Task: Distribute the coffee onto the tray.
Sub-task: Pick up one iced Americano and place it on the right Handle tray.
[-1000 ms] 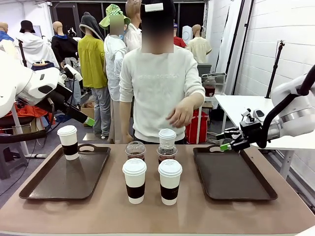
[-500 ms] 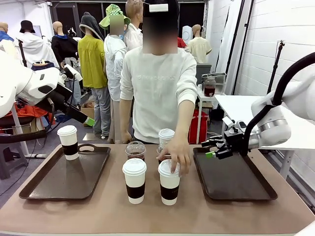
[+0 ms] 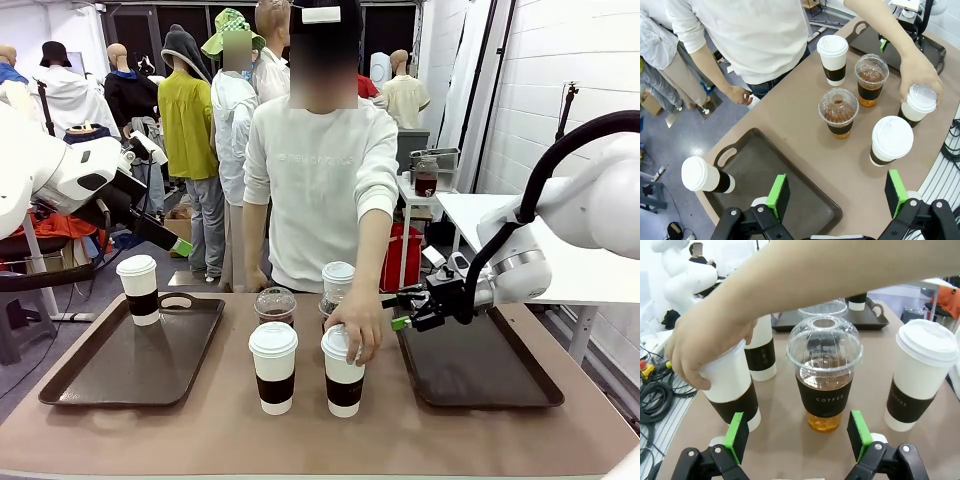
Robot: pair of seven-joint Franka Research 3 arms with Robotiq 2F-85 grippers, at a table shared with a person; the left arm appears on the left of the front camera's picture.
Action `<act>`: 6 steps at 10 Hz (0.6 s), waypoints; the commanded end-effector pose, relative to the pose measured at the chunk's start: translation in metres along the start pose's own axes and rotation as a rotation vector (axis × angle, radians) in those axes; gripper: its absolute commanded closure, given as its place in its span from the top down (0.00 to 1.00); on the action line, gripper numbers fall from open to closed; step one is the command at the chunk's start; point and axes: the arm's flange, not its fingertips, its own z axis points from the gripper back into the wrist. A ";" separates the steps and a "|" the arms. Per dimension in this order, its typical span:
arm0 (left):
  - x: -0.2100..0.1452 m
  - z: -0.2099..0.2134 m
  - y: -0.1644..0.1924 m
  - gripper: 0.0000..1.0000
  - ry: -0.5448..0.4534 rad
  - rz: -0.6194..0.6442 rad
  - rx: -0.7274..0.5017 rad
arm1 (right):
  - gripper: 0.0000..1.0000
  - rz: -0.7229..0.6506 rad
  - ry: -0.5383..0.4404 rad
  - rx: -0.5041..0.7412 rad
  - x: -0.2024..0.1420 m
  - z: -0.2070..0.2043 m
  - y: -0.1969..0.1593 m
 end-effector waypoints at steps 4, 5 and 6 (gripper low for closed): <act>-0.002 0.001 0.002 1.00 -0.004 -0.011 -0.020 | 1.00 0.020 -0.030 -0.062 0.007 0.051 0.016; -0.002 0.001 0.002 1.00 -0.004 -0.011 -0.020 | 1.00 0.013 -0.030 -0.073 0.004 0.061 0.022; -0.002 0.001 0.002 1.00 -0.004 -0.011 -0.020 | 1.00 0.011 -0.029 -0.086 -0.001 0.071 0.027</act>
